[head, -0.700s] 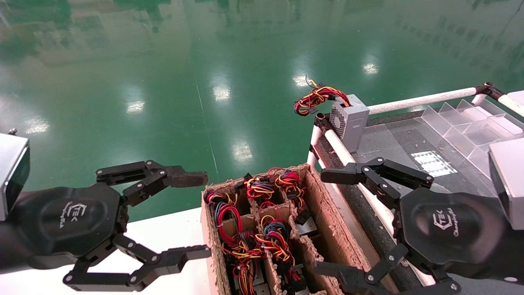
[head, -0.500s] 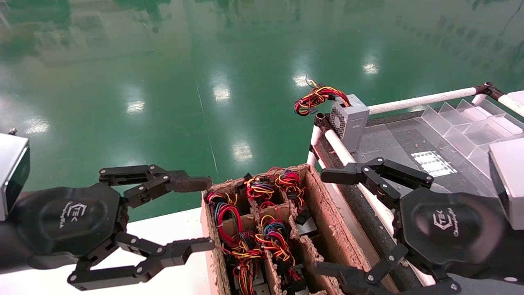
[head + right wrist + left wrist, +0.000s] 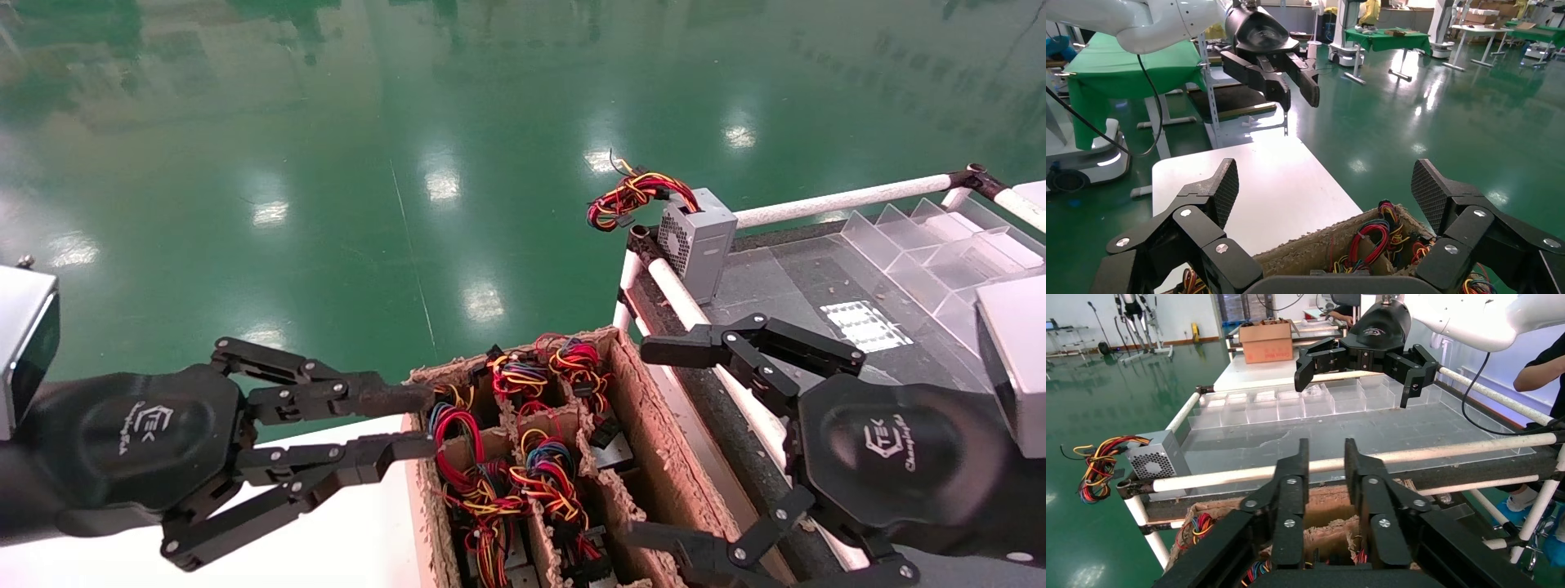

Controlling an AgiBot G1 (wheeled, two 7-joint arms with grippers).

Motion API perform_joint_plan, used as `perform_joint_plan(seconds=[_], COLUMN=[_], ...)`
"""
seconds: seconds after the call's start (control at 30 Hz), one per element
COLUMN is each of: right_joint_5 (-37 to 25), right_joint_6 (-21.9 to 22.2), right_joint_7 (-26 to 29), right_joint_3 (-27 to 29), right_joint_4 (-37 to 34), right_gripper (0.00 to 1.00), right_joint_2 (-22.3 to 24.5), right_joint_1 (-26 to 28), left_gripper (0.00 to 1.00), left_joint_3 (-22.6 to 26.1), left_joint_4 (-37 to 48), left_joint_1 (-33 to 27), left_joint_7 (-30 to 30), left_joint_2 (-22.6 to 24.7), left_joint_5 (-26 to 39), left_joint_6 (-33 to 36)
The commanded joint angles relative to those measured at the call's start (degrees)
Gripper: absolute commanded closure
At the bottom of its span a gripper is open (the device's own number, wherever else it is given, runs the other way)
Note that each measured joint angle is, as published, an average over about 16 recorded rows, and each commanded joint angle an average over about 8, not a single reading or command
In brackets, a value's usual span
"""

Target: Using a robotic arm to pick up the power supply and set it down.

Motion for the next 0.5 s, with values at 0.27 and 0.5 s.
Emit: perform_joint_plan(seconds=[0.27,0.5], right_joint_5=[0.00,0.00], right_joint_6=[0.00,0.00], right_joint_7=[0.00,0.00], right_joint_3=[0.00,0.00], right_joint_4=[0.00,0.00], right_gripper=[0.00,0.00], right_joint_2=[0.00,0.00], right_joint_1=[0.00,0.00], left_gripper=[1.00,0.29], left_joint_3=[0.00,0.00], left_joint_4=[0.00,0.00], left_joint_1=[0.00,0.00], left_joint_7=[0.00,0.00], left_joint_2=[0.00,0.00], left_joint_5=[0.00,0.00], left_joint_6=[0.00,0.00])
